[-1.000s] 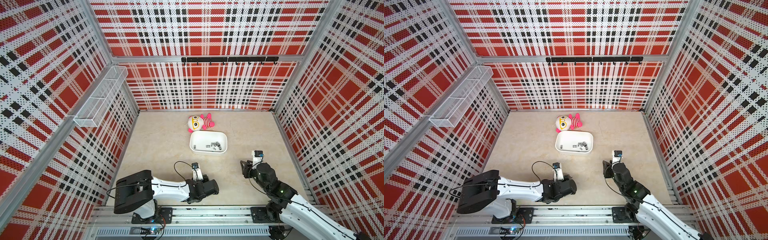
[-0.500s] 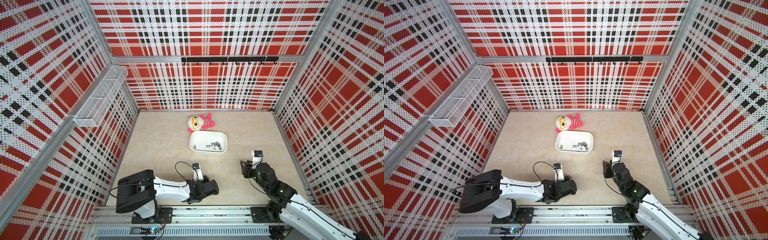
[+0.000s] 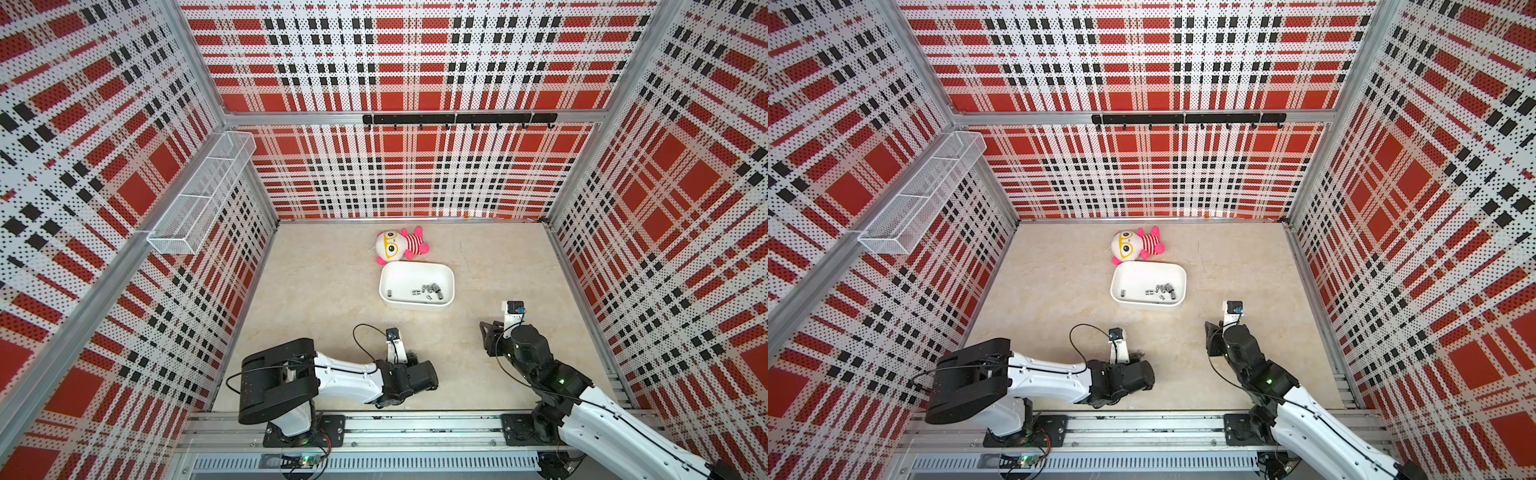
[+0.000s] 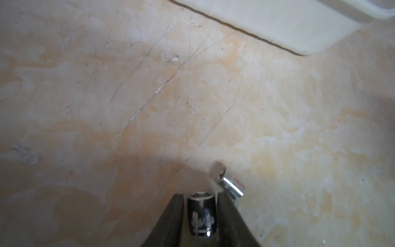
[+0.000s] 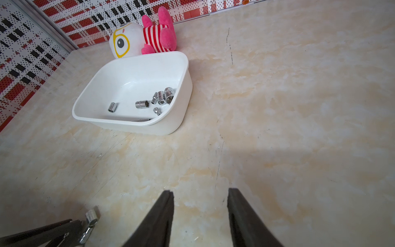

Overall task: Put the socket on the desktop into the storage box
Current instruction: Pick up the socket head from the center of the board.

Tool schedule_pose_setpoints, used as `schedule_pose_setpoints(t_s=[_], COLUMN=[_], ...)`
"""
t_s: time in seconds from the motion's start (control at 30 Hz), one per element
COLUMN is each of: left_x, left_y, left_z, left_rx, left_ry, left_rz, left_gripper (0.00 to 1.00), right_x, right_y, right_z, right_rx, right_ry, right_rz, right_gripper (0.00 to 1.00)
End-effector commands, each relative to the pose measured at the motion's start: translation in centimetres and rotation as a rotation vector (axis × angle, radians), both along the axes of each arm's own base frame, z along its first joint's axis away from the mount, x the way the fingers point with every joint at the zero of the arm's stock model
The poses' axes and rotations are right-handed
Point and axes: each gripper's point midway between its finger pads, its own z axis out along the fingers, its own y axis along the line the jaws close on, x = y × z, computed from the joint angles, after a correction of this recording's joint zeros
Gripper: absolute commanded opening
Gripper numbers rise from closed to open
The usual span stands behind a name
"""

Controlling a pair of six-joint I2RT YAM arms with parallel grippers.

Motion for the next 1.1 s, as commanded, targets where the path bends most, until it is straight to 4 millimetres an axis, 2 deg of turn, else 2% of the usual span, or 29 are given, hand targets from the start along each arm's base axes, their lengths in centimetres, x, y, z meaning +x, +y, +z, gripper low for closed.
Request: schedule_pose_setpoints(t_s=[0.0, 0.4, 0.5, 1.07], left_x=[0.3, 0.6, 0.6, 0.6], left_y=[0.3, 0.8, 0.8, 0.8], left_z=[-0.3, -0.7, -0.8, -1.6], left_rx=[0.003, 0.014, 0.019, 0.039], left_ry=[-0.003, 0.006, 0.007, 0.023], left_rz=[0.009, 0.015, 0.013, 0.004], left_gripper=[0.30, 0.30, 0.27, 0.27], right_x=[0.1, 0.1, 0.1, 0.1], right_y=[0.1, 0.1, 0.1, 0.1], right_z=[-0.1, -0.2, -0.2, -0.2], right_rx=[0.008, 0.006, 0.005, 0.005], right_ry=[-0.006, -0.002, -0.001, -0.001], right_rz=[0.000, 0.000, 0.000, 0.000], right_gripper=[0.47, 0.47, 0.47, 0.47])
